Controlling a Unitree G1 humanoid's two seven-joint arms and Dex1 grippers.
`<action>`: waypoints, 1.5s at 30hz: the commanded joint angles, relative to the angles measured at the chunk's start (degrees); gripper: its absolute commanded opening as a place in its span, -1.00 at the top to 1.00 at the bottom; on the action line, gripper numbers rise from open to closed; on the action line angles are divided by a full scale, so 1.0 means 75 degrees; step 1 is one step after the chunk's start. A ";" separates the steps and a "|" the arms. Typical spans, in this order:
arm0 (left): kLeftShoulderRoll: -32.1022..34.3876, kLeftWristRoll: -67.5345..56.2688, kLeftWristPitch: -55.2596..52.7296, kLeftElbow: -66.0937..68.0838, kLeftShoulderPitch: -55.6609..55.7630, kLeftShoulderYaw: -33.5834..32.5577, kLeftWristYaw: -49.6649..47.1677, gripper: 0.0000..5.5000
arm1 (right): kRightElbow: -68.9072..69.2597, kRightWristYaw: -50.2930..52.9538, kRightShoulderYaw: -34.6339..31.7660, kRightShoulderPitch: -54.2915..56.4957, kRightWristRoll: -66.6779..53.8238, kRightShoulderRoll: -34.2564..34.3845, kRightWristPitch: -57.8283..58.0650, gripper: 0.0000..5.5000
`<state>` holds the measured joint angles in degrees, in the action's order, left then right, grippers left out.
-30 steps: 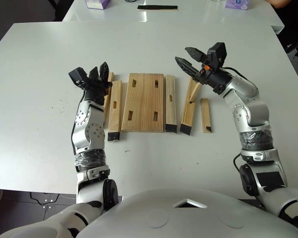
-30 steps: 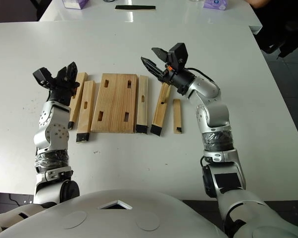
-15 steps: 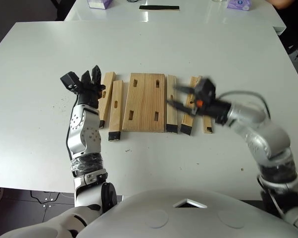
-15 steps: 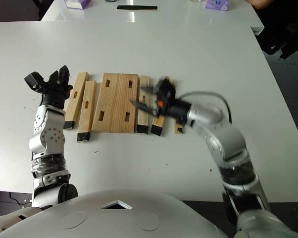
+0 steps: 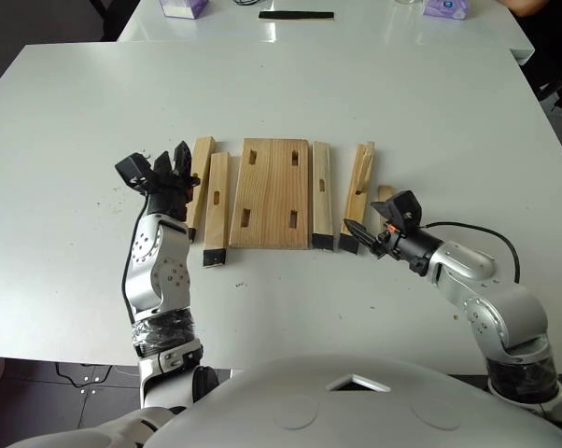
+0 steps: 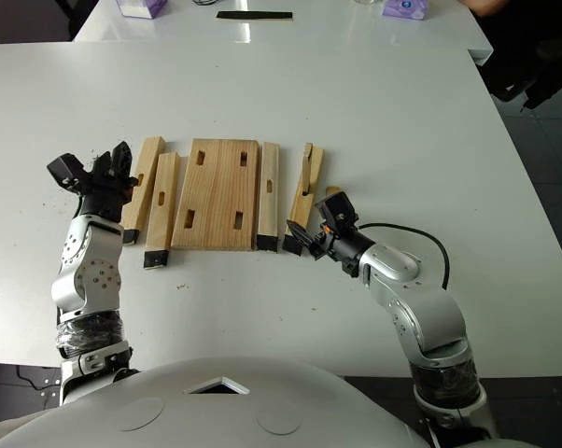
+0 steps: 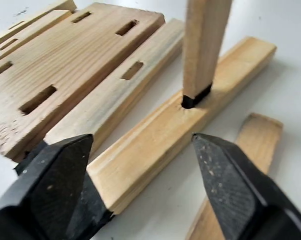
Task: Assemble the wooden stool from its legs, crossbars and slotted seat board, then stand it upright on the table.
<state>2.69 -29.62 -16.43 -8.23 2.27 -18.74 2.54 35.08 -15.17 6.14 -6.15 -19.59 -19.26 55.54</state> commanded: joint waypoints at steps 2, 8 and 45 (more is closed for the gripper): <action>0.0030 0.0096 -0.0002 0.0208 0.0053 0.0016 -0.0004 0.14 | -0.0610 0.0537 0.0161 0.0668 0.0340 0.0325 0.0392 -0.33; 0.0043 0.0168 0.0115 0.0497 0.0281 0.0132 0.0083 0.14 | -0.1329 0.0904 0.0245 0.1133 0.0644 0.0627 0.0512 -0.33; -0.0340 0.0281 0.0497 0.0348 -0.0117 0.0165 -0.0082 0.14 | -0.0391 -0.0368 0.0024 0.1398 0.0186 -0.0648 0.1482 -0.33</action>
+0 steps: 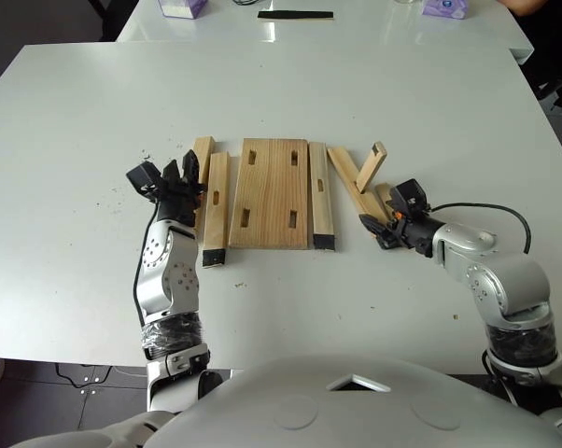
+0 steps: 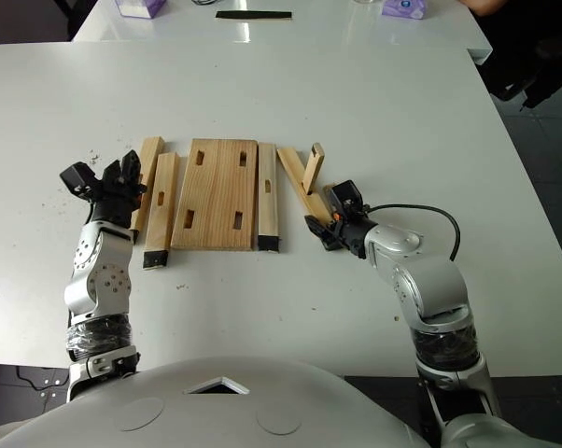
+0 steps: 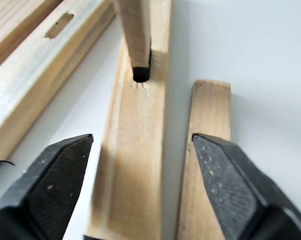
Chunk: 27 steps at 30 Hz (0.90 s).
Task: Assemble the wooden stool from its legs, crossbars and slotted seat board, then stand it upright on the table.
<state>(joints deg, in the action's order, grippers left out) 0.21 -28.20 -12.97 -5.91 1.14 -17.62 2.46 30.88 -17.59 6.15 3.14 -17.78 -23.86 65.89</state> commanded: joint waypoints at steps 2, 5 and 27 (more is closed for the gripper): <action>0.0020 0.0092 0.0055 0.0130 0.0093 -0.0014 -0.0045 0.14 | 0.0025 -0.0039 0.0143 0.0125 0.0075 -0.0108 -0.0130 -0.33; 0.0064 0.0103 0.0074 0.0229 0.0166 -0.0032 -0.0015 0.14 | -0.0355 0.0015 0.0268 0.0091 0.0258 -0.0092 -0.0455 -0.33; -0.0012 0.0156 0.0359 0.0509 0.0269 -0.0041 -0.0031 0.14 | -0.0725 -0.0264 0.0613 0.0007 0.0635 -0.0161 -0.1224 -0.33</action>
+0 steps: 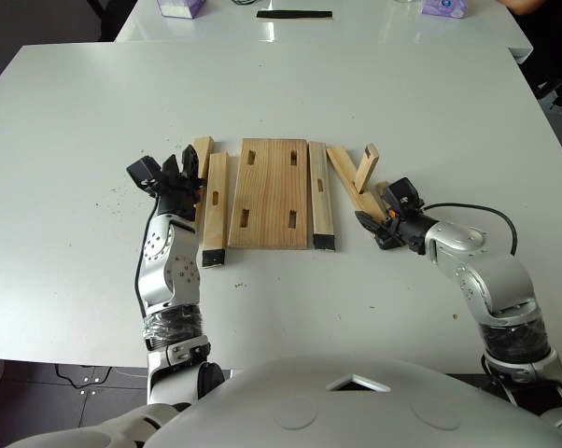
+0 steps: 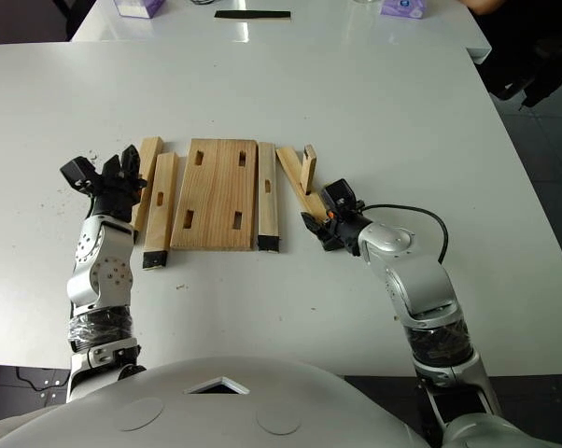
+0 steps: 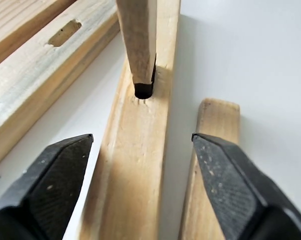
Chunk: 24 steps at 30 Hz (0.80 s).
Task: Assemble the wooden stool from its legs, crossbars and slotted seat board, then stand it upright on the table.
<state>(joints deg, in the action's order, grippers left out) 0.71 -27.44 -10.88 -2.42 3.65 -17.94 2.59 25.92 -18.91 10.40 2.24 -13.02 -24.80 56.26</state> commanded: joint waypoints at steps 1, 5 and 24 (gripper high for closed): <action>-0.0088 0.0073 0.0098 0.0087 -0.0040 0.0014 -0.0040 0.14 | -0.0115 -0.0087 0.0057 0.0123 0.0026 -0.0033 0.0053 -0.33; -0.0090 0.0101 0.0135 0.0165 0.0006 0.0013 -0.0007 0.14 | -0.0224 -0.0074 0.0130 0.0145 0.0057 0.0054 0.0063 -0.33; -0.0129 0.0123 0.0227 0.0124 -0.0198 -0.0020 -0.0055 0.14 | -0.0258 0.0054 0.0267 0.0147 0.0169 0.0069 0.0563 0.25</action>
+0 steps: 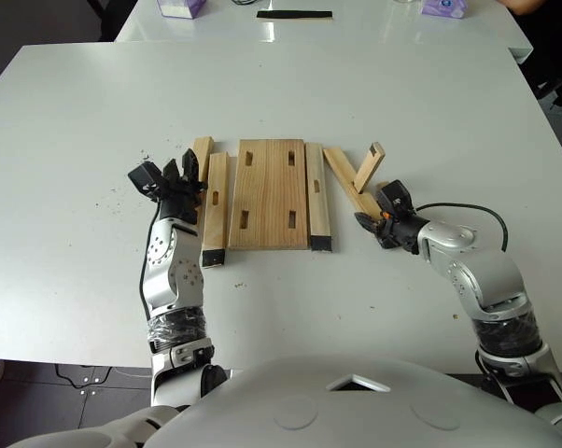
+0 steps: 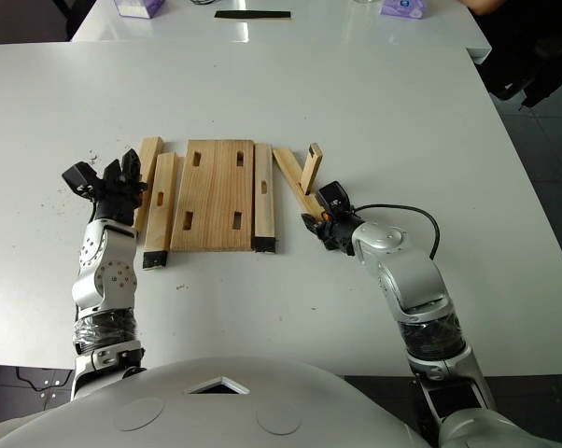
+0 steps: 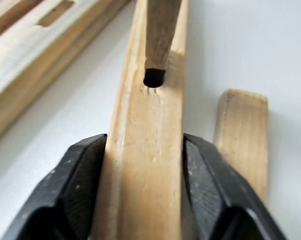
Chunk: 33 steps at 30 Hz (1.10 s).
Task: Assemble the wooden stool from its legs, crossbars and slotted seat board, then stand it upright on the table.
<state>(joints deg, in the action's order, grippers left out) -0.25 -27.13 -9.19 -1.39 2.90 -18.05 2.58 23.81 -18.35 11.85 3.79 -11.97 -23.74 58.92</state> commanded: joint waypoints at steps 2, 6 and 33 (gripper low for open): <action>-0.0006 0.0080 -0.0002 -0.0036 -0.0112 -0.0001 -0.0062 0.14 | 0.0042 -0.0011 0.0069 -0.0058 0.0031 -0.0045 0.0194 0.25; 0.0082 0.0066 -0.0103 -0.0046 -0.0035 0.0005 -0.0044 0.14 | 0.0152 0.0150 -0.0129 -0.0076 0.0026 0.0178 0.0085 0.25; 0.1680 -0.6598 -0.4106 -0.2936 0.1769 0.0189 0.2432 -0.27 | -0.1779 -0.5342 -0.2912 0.3619 -0.5408 -0.0229 -0.0249 0.25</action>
<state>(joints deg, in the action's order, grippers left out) 10.71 -72.95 -38.10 -22.09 13.96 -17.24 20.23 10.79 -56.52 -11.12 28.72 -51.57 -24.02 56.98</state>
